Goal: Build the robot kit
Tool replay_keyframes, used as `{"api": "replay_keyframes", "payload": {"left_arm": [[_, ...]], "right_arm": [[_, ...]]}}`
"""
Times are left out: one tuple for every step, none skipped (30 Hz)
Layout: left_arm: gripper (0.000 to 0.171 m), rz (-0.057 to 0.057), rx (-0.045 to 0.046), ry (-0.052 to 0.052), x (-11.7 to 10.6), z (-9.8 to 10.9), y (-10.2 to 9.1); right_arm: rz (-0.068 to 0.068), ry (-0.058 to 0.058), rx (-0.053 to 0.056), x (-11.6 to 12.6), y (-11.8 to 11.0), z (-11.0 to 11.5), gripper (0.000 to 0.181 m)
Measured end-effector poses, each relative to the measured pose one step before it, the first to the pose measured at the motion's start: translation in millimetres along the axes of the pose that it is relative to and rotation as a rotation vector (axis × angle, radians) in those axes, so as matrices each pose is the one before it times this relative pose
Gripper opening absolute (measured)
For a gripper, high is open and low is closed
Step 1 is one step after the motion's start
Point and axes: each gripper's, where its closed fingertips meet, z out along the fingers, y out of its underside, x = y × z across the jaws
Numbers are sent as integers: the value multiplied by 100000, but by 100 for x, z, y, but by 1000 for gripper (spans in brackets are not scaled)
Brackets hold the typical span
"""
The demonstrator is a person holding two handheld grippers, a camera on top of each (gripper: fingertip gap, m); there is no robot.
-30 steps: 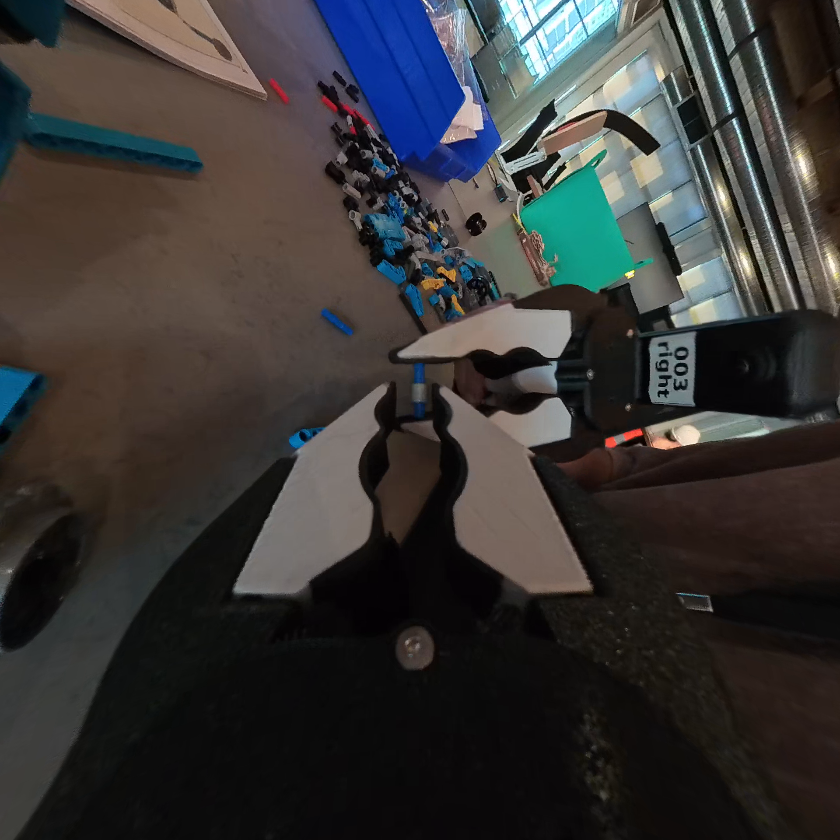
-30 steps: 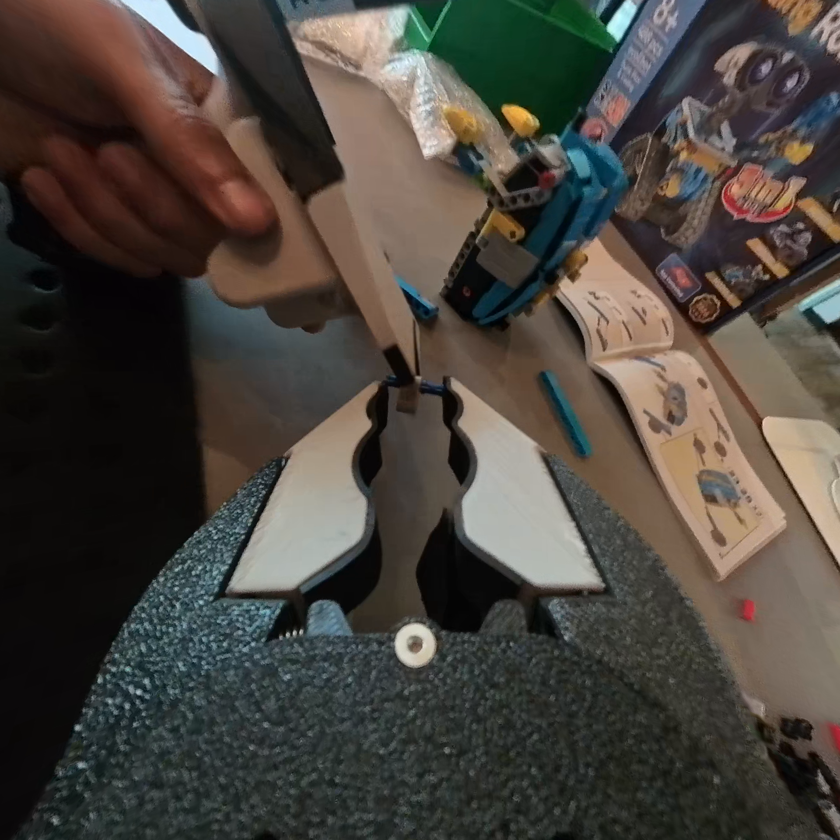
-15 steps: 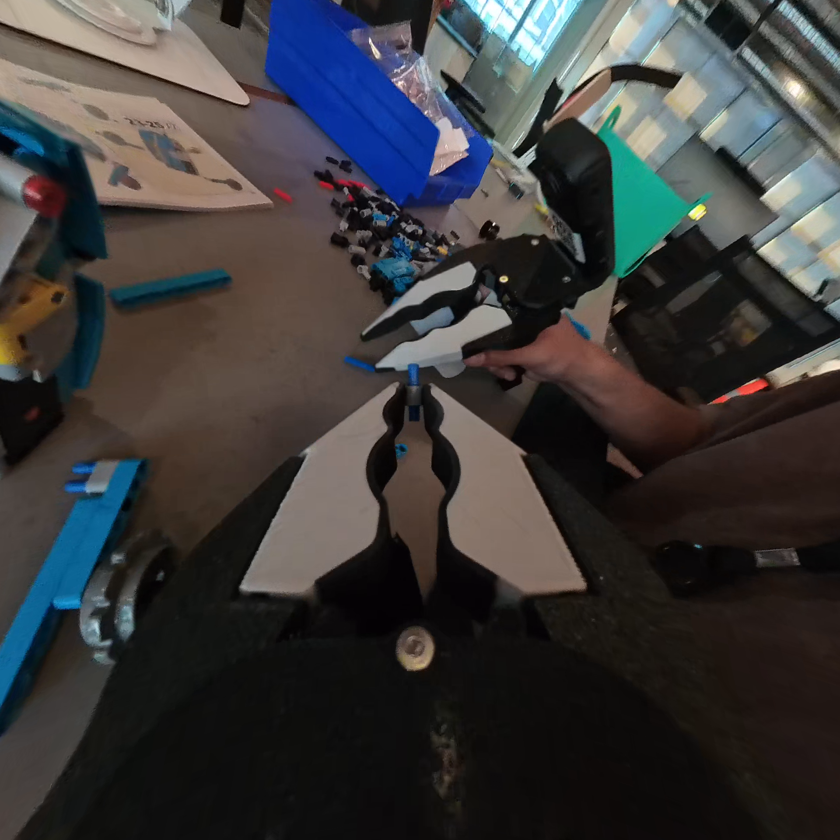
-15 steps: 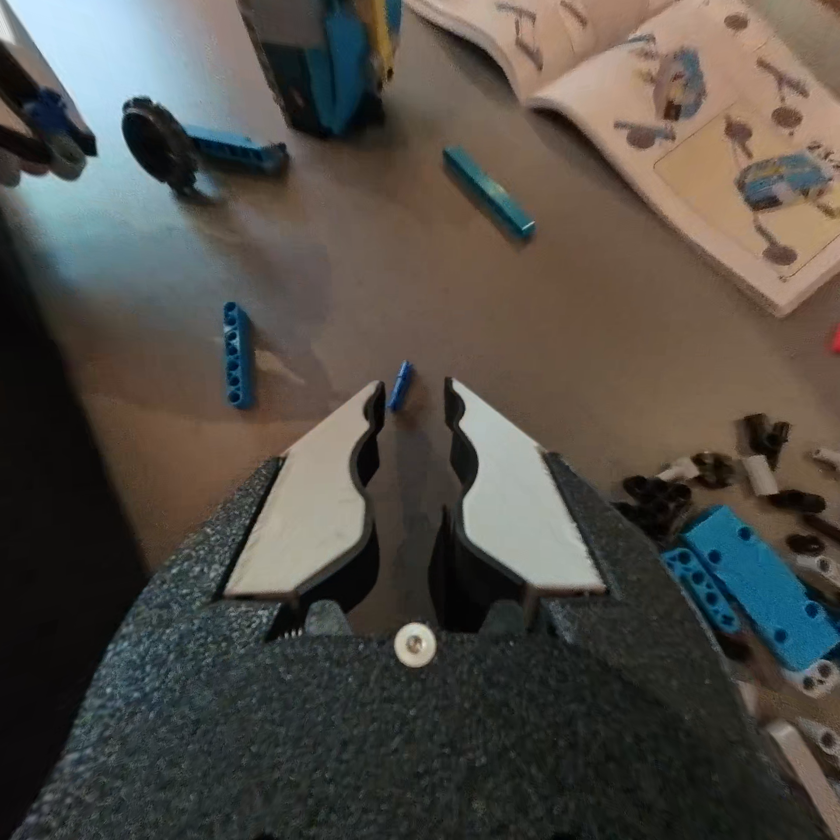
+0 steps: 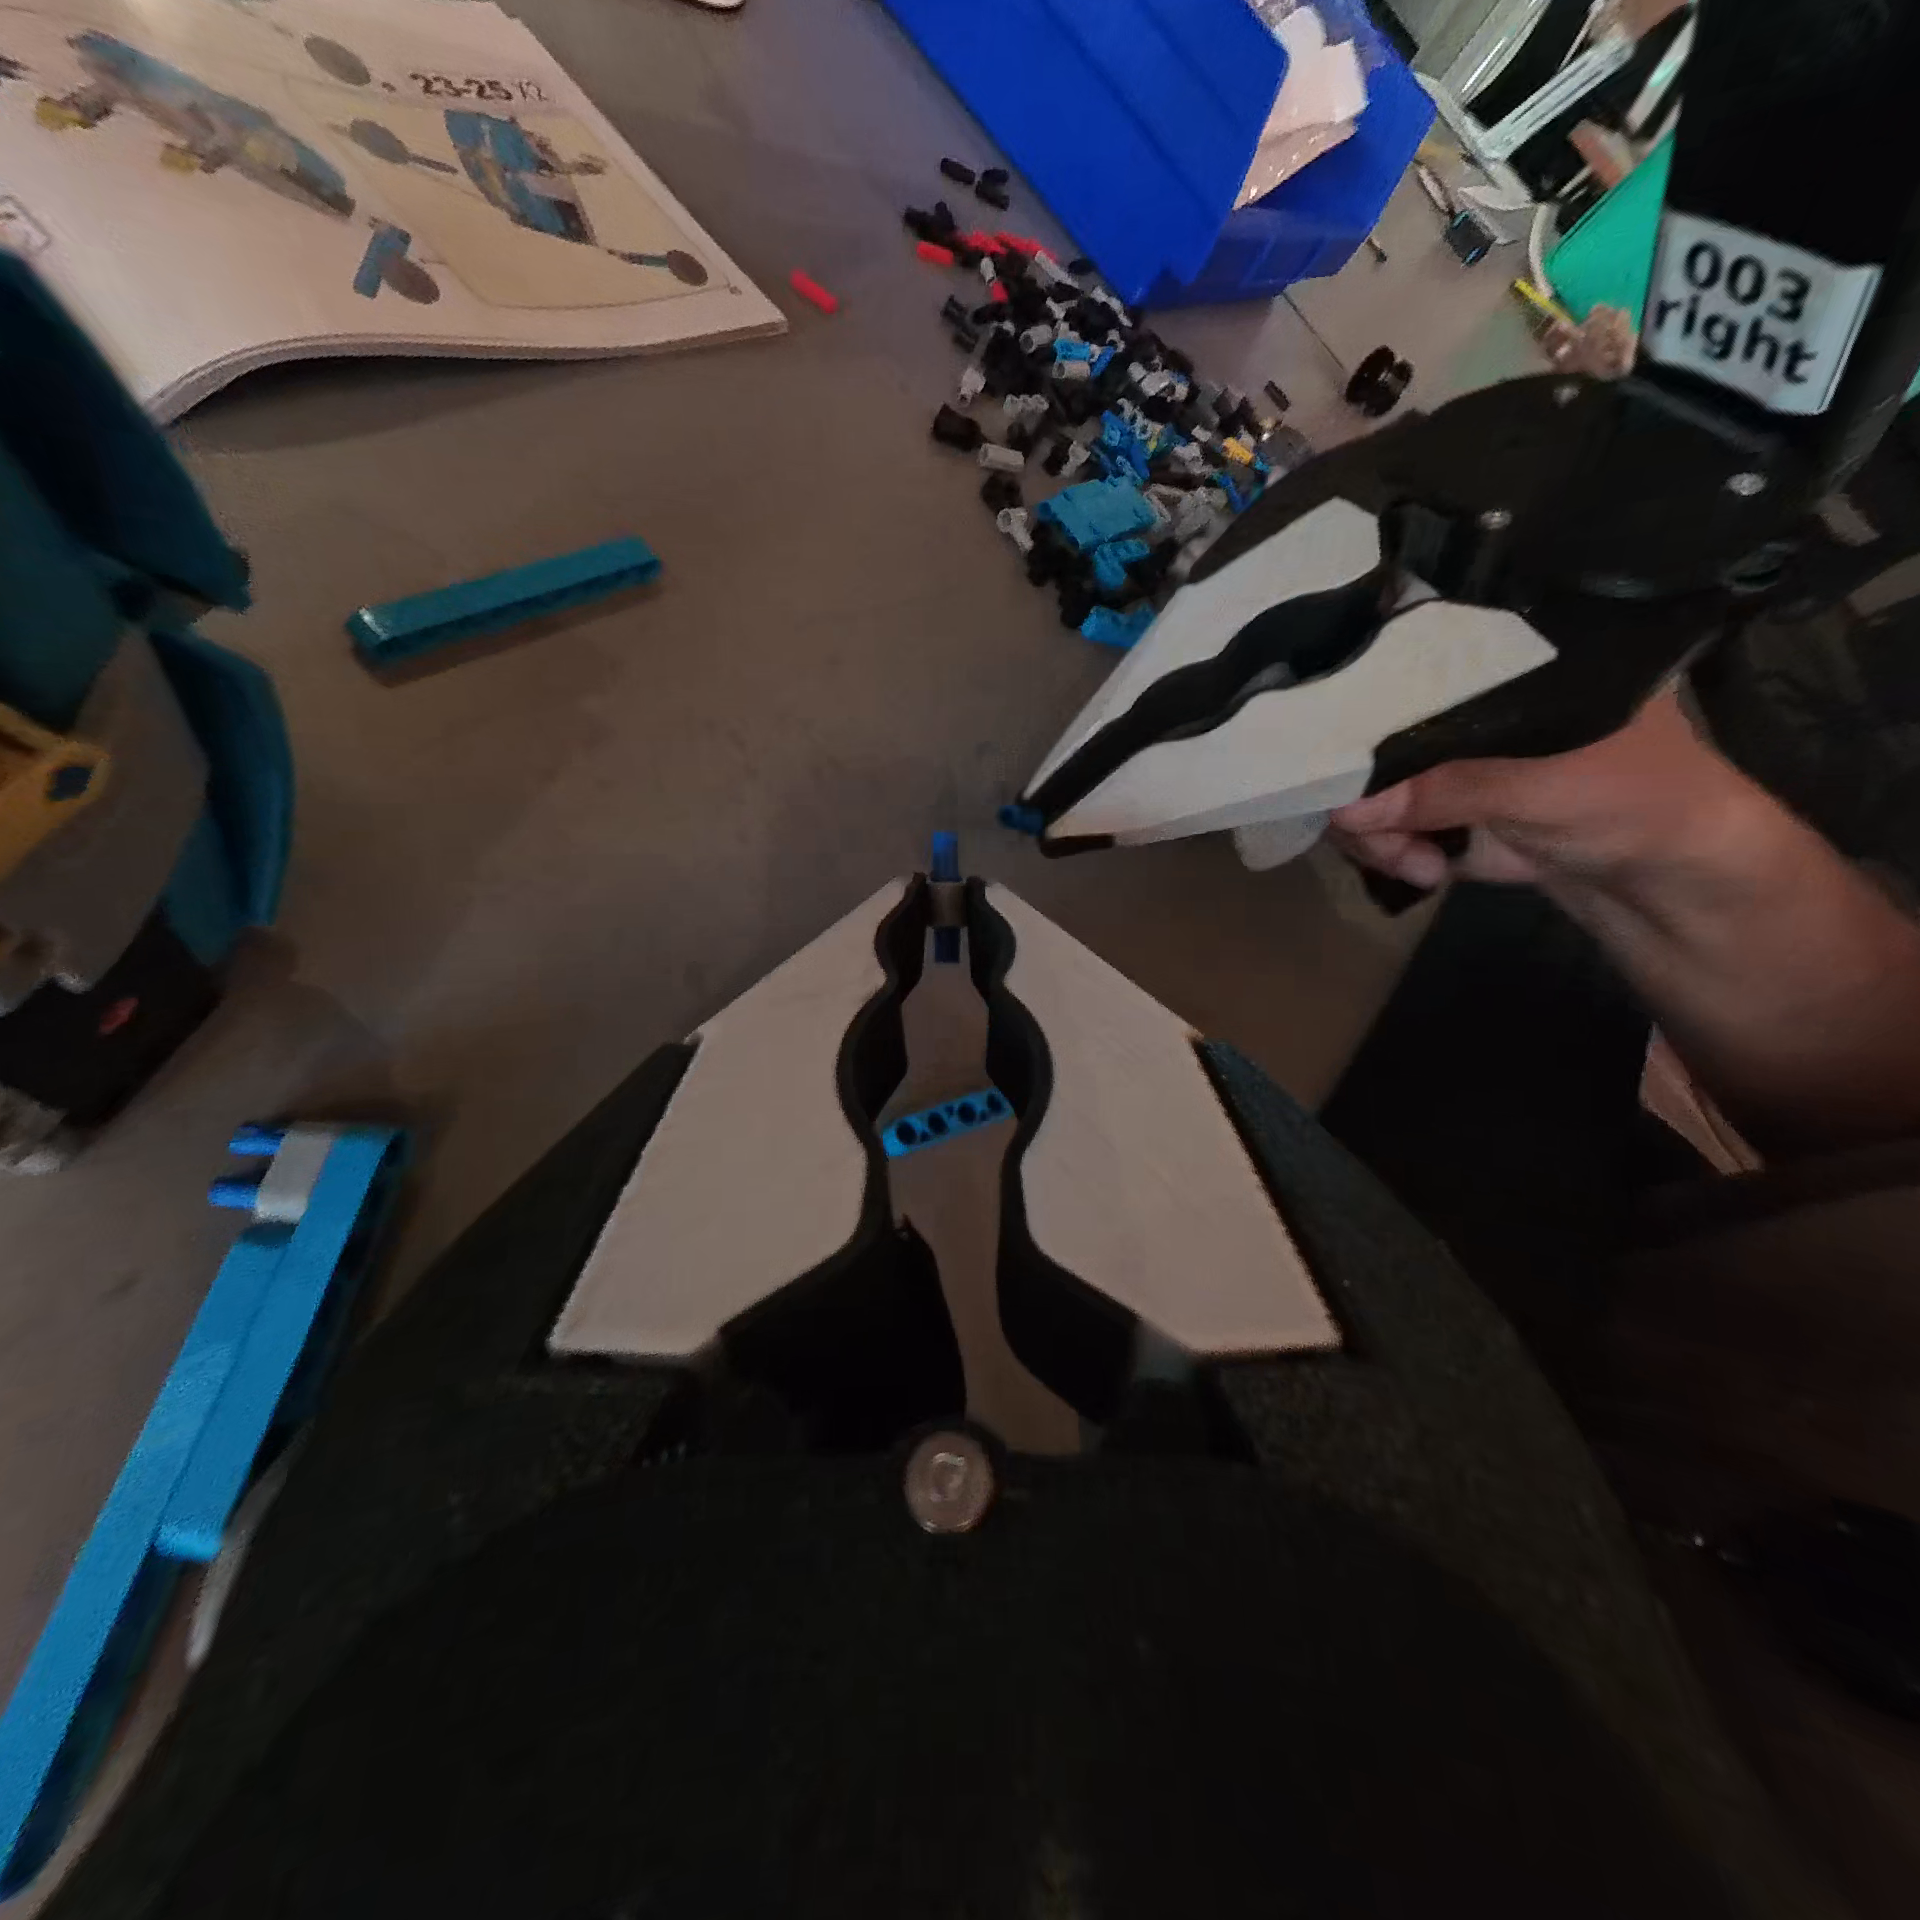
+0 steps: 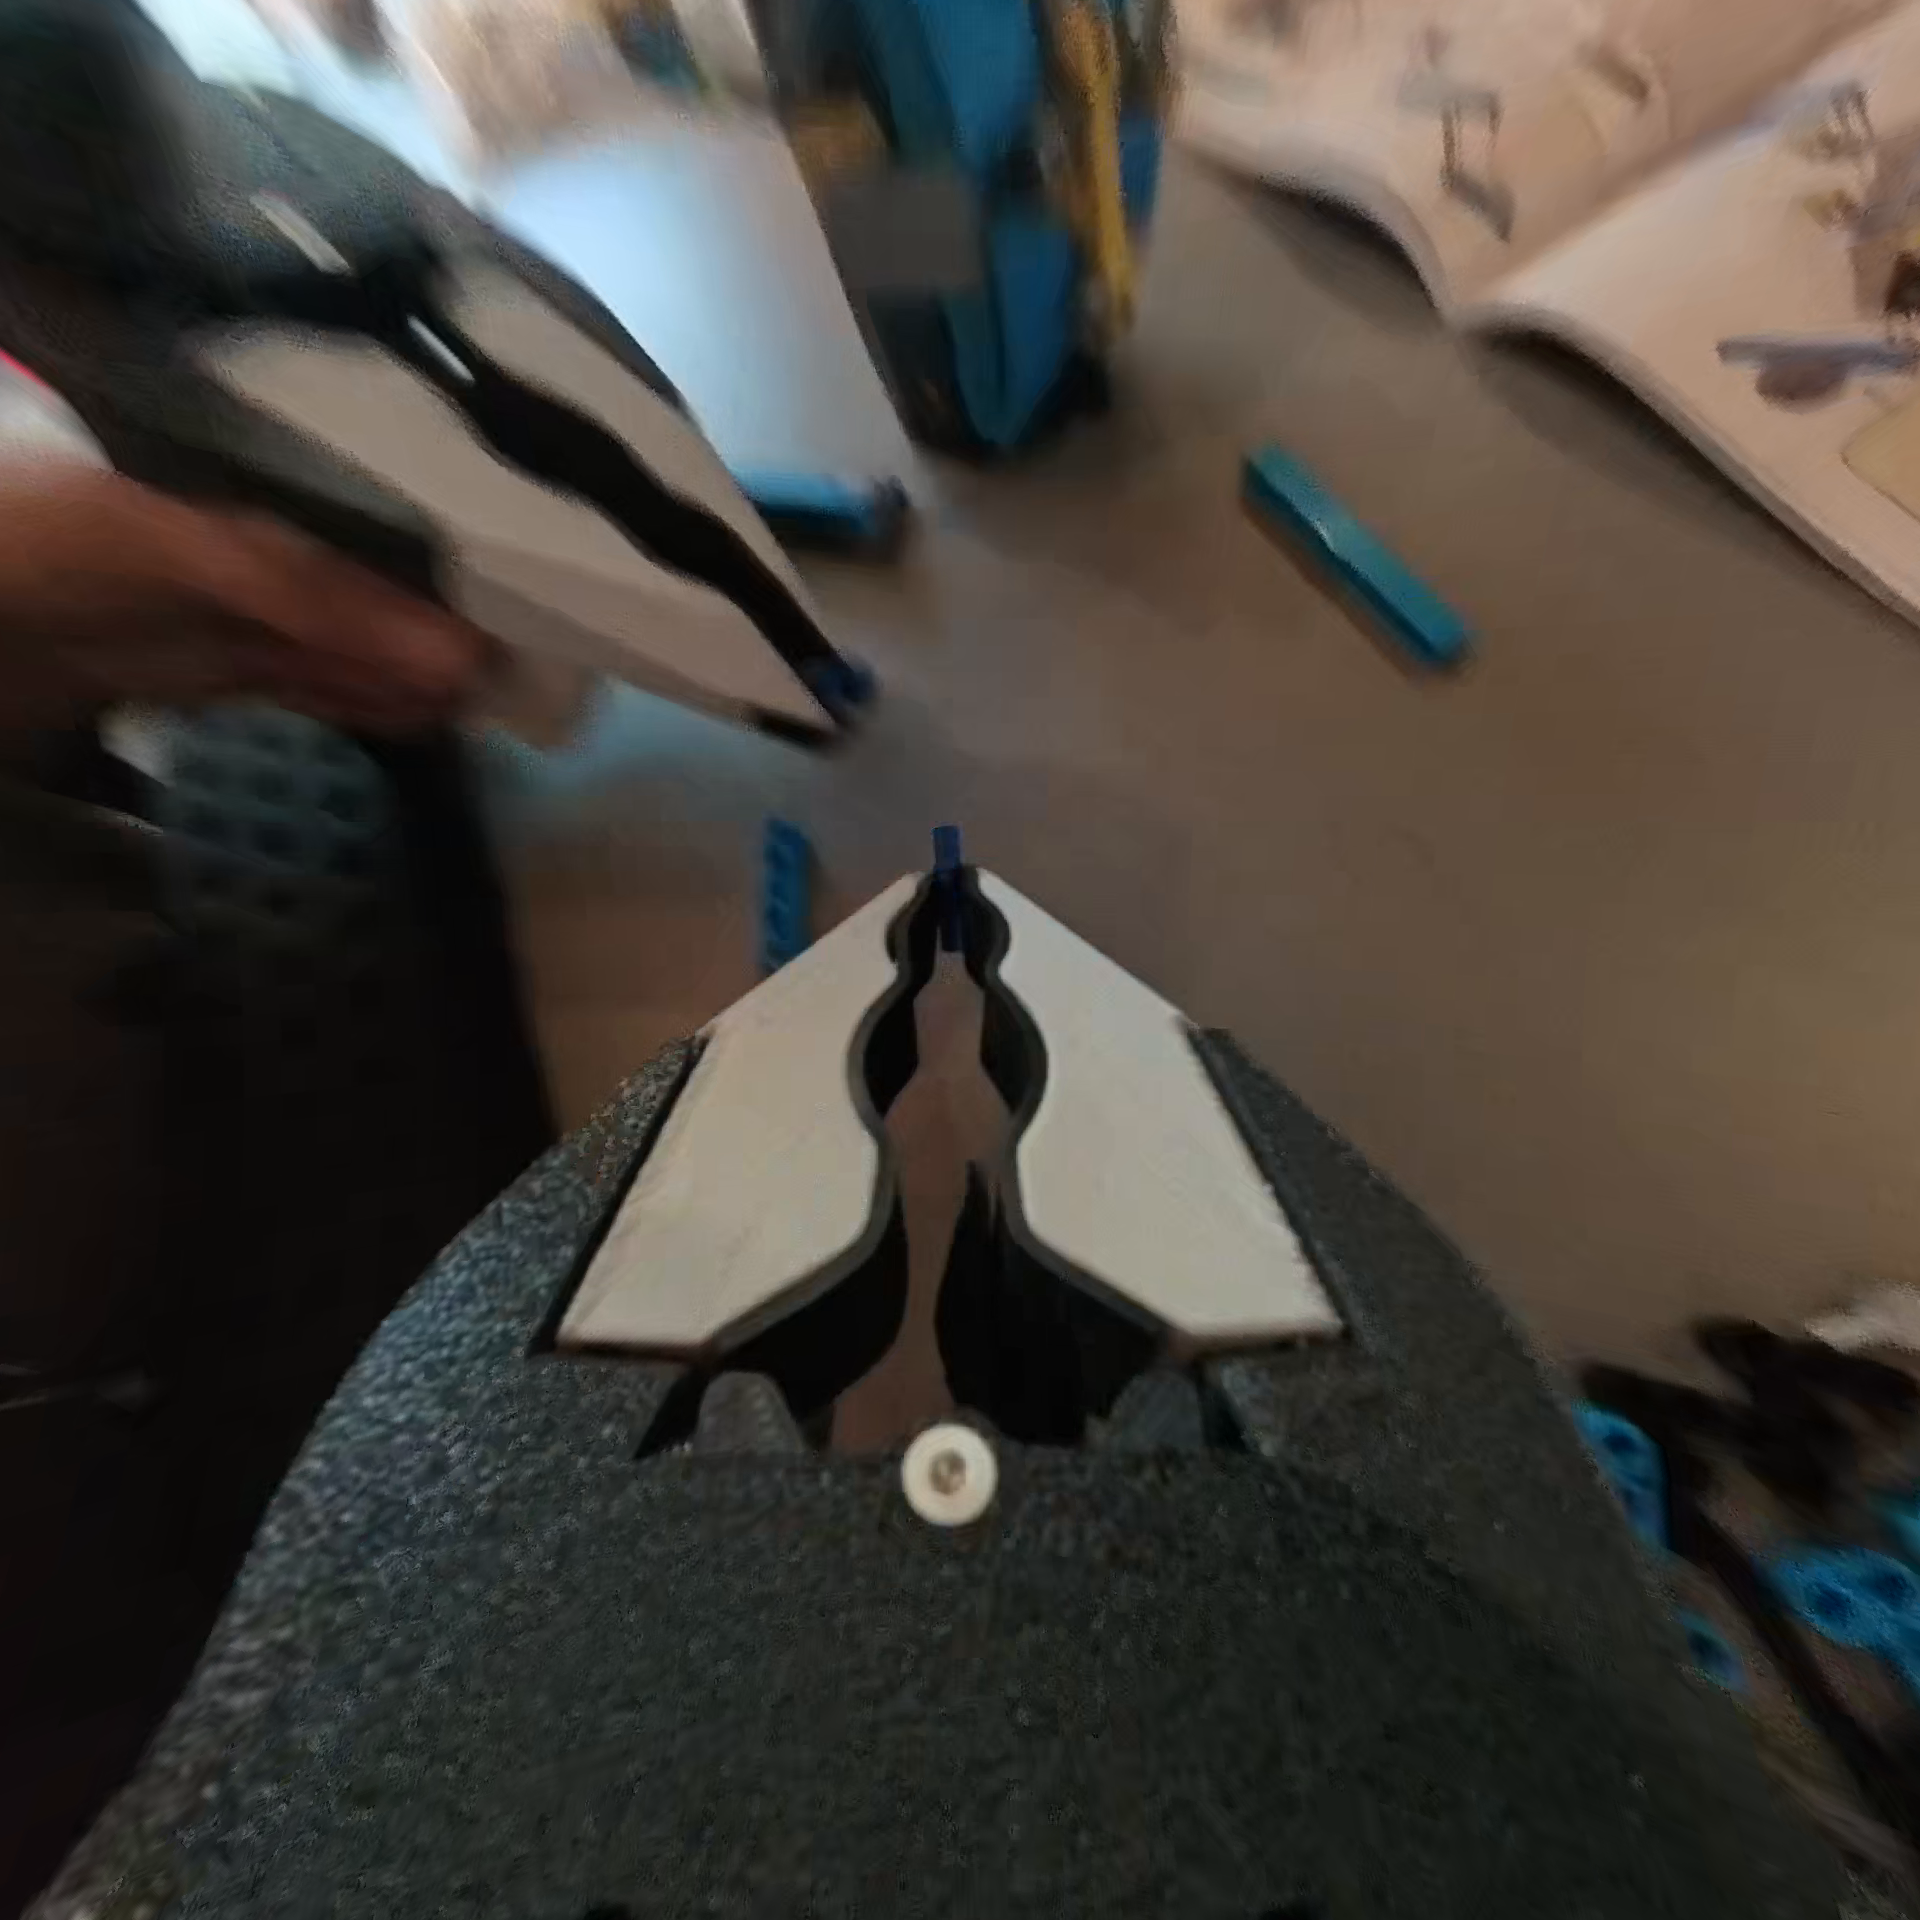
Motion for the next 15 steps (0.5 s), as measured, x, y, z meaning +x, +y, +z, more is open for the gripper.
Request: {"api": "replay_keyframes", "payload": {"left_arm": [[7, -506, 2243, 1162, 234, 230, -383], [7, -923, 3339, 1217, 264, 99, -523], [7, -974, 2481, 1420, 284, 60, -358], [7, -715, 1833, 1349, 279, 65, -227], [7, -446, 1513, 902, 222, 31, -148], [7, -34, 305, -254, 44, 67, 52], [7, 306, 178, -626, -71, 7, 67], [7, -15, 600, -13, -2, -50, -43], [6, 81, 427, -73, -17, -45, -52], [7, 1059, -175, -878, -67, -15, 20], [7, 2430, -654, -1763, -127, 18, 62], [6, 3450, -666, -2236, -117, 10, 52], [7, 3803, -1005, -2280, -93, 22, 77], [7, 3730, -1291, -2063, -65, 18, 130], [7, 3451, -973, -1841, -53, 6, 111]], "right_arm": [[5144, -3195, 7709, -516, -1158, -395, 4], [4458, -2608, 6241, -383, -834, -234, 4], [4326, -4829, 6098, -708, -721, -154, 4], [4252, -4118, 5621, -640, -567, -82, 3], [2972, -1413, 1731, -260, 44, 126, 3], [135, 204, -179, -90, 358, 228, 3], [-109, 1387, 1093, 90, 132, 117, 3], [921, 23, 1458, -30, -26, 41, 4], [1209, -322, 820, -44, -16, 40, 4], [512, 171, 13, 33, 29, 76, 4], [110, 677, -780, 94, 108, 109, 4], [-574, 758, -796, 88, 101, 110, 4], [-903, 859, -712, 74, 70, 84, 4], [-1249, 893, -1321, 91, 150, 65, 4], [-1177, 676, -1352, 46, 160, 82, 4]]}}
